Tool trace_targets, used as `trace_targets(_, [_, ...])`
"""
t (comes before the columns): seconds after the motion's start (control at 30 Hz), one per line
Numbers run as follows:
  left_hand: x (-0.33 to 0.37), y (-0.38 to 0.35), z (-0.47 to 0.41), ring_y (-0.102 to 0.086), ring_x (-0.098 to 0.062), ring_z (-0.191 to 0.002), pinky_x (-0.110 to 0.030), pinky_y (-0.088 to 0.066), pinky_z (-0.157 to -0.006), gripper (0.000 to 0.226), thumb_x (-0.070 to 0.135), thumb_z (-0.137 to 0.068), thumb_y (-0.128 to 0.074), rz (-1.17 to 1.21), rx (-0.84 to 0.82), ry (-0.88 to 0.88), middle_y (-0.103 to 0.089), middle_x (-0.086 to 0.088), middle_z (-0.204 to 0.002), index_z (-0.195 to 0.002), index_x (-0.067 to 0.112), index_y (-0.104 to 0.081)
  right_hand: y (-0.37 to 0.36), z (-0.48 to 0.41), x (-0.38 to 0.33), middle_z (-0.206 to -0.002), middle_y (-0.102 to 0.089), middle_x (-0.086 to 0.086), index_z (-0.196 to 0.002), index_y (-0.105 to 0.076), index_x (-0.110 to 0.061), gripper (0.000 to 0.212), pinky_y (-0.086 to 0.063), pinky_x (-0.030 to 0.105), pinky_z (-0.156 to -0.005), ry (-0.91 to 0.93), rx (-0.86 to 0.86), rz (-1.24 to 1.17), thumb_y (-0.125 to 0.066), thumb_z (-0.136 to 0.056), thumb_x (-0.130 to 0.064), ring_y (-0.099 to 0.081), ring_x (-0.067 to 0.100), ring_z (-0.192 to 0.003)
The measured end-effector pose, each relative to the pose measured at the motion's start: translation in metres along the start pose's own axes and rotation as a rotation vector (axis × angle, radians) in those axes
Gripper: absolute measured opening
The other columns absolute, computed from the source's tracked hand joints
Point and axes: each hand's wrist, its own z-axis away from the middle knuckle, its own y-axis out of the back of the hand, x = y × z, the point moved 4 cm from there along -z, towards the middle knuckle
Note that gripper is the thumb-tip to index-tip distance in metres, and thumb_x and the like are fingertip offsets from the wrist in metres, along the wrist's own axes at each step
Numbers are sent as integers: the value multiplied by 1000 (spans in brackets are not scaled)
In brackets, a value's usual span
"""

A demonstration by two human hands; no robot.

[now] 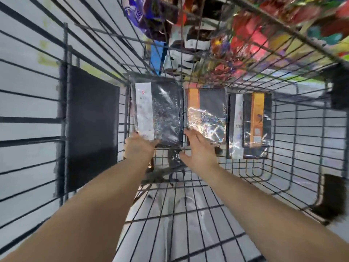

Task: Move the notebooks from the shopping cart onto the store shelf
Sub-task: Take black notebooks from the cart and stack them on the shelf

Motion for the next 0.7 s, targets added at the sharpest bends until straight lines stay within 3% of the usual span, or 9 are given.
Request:
trace_targets(0.17, [4,16,26,-59,-33,-103,-42,-52,-84,77,51,-70,-77,95,49,-61,-57,-12,-115,-124,7,-45,-2,11,-4,-145,-38,1,-145,-29,-20,67,-34,37,-107,-74,8,-80,-60,-86,-26,-41,22,-128])
trace_targets(0.27, [12,37,50,-60,-27,-81,-35,-46,-71,52,34,-86,-66,247,48,-185,-61,-9,-100,-124,11,-38,-7,15,-9,-145,-38,3,-144,-31,-19,64,-36,39,-108,-115,-5,-124,-59,-86,-24,-39,23,-131])
trace_targets(0.37, [21,72,69,-52,-27,-72,-33,-39,-66,51,34,-90,-60,132,138,-360,-58,-5,-85,-130,16,-35,-23,13,-11,-147,-35,6,-144,-31,-20,66,-38,42,-107,-193,-59,-220,-60,-85,-23,-39,28,-132])
trace_targets(0.43, [21,92,75,-57,-30,-75,-35,-40,-64,46,32,-89,-61,72,173,-426,-59,-4,-84,-126,16,-38,-38,7,-14,-137,-46,9,-144,-29,-20,67,-48,41,-97,-317,-118,-388,-61,-85,-23,-52,28,-118])
trace_targets(0.5, [18,109,81,-58,-32,-79,-37,-44,-65,41,32,-88,-61,-29,194,-465,-61,-7,-90,-118,15,-39,-59,-2,-19,-110,-61,8,-141,-34,-17,63,-54,33,-75,-502,-127,-680,-63,-86,-22,-63,23,-86])
trace_targets(0.57, [13,123,85,-57,-32,-77,-38,-44,-64,37,32,-89,-61,-127,214,-482,-60,-7,-89,-113,15,-38,-76,-9,-24,-88,-61,6,-125,-50,-10,45,-47,27,-61,-707,-105,-904,-64,-84,-23,-56,17,-65])
trace_targets(0.63, [10,133,89,-57,-33,-76,-39,-43,-62,34,31,-89,-62,-184,243,-494,-58,-7,-85,-107,13,-39,-90,-20,-27,-89,-58,6,-103,-56,-7,32,-50,28,-66,-816,-58,-1047,-65,-82,-29,-53,15,-68])
trace_targets(0.7, [8,138,90,-55,-31,-72,-37,-38,-58,33,30,-89,-61,-234,266,-503,-54,-6,-81,-104,12,-38,-97,-29,-23,-96,-58,7,-109,-56,-5,40,-52,31,-85,-889,23,-1093,-67,-79,-29,-53,17,-80])
